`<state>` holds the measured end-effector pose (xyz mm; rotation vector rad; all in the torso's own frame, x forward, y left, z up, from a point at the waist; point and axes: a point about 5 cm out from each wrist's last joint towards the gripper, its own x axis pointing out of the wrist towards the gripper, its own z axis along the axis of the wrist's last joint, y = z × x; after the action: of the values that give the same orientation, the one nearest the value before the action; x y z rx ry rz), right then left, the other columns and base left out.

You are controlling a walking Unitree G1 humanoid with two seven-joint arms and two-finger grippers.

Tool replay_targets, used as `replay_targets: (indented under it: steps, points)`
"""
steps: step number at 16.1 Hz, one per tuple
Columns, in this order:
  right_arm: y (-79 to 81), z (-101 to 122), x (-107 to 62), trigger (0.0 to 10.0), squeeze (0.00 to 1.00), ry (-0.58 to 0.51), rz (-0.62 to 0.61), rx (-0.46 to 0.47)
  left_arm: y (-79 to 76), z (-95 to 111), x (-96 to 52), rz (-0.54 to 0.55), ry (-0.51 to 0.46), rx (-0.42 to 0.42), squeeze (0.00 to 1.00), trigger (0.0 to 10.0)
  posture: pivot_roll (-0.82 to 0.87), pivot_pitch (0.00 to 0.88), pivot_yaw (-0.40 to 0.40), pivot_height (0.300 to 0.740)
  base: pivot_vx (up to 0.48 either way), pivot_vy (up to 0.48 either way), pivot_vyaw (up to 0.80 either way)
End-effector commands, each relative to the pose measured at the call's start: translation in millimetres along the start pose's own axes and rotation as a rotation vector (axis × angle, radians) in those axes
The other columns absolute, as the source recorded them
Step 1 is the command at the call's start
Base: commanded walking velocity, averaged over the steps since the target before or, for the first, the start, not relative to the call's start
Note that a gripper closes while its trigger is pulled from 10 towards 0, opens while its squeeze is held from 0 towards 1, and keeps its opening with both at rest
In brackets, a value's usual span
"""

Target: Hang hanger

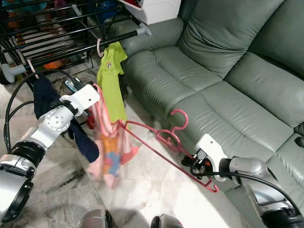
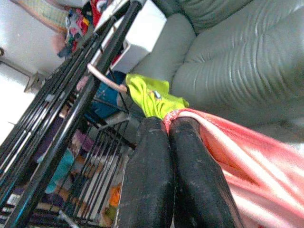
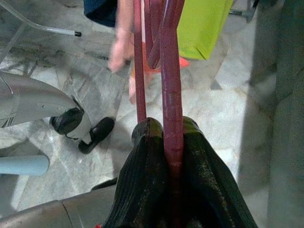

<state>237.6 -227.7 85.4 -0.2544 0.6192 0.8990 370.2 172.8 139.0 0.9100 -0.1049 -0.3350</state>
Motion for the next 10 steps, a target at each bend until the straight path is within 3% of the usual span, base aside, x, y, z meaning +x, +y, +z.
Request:
replay_targets:
  steps: [1, 2, 3, 4, 5, 7, 10]
  points:
    - [1.9, 5.6, -2.7, 10.0, 0.0, -0.038, 0.019, -0.001, 8.4, 11.1, 5.2, 0.009, -0.051, 0.01, 0.0, 10.0, -0.08, 0.03, -0.02, 0.74, 0.0, 0.0, 0.0]
    - [-1.2, 13.8, -0.4, 10.0, 0.0, -0.096, -0.016, 0.032, 7.1, 10.1, 5.2, 0.013, -0.042, 0.014, 0.0, 10.0, -0.08, 0.03, -0.017, 0.74, 0.0, 0.0, 0.0]
    - [-0.1, 10.1, 2.5, 10.0, 0.0, -0.068, -0.013, 0.063, 8.9, 8.1, 5.9, 0.066, -0.019, 0.019, 0.0, 10.0, -0.08, 0.03, -0.017, 0.74, 0.0, 0.0, 0.0]
    - [3.4, -4.0, 3.9, 10.0, 0.0, 0.041, -0.005, 0.017, 14.7, 8.4, 7.0, 0.134, -0.008, 0.002, 0.0, 10.0, -0.08, 0.031, -0.02, 0.74, 0.0, 0.0, 0.0]
    - [7.7, -31.8, -0.1, 10.0, 0.0, 0.22, 0.012, -0.06, 24.5, 13.7, 8.1, 0.203, -0.033, -0.002, 0.0, 10.0, -0.08, 0.032, -0.022, 0.74, 0.0, 0.0, 0.0]
    - [8.3, -56.8, -9.0, 10.0, 0.0, 0.354, 0.009, -0.093, 40.8, 16.7, 6.9, 0.298, -0.057, -0.024, 0.0, 10.0, -0.08, 0.036, -0.025, 0.74, 0.0, 0.0, 0.0]
    - [13.8, -64.2, -6.5, 10.0, 0.0, 0.362, 0.015, -0.035, 56.2, 24.0, 7.0, 0.375, -0.103, -0.17, 0.0, 10.0, -0.08, 0.037, -0.025, 0.74, 0.0, 0.0, 0.0]
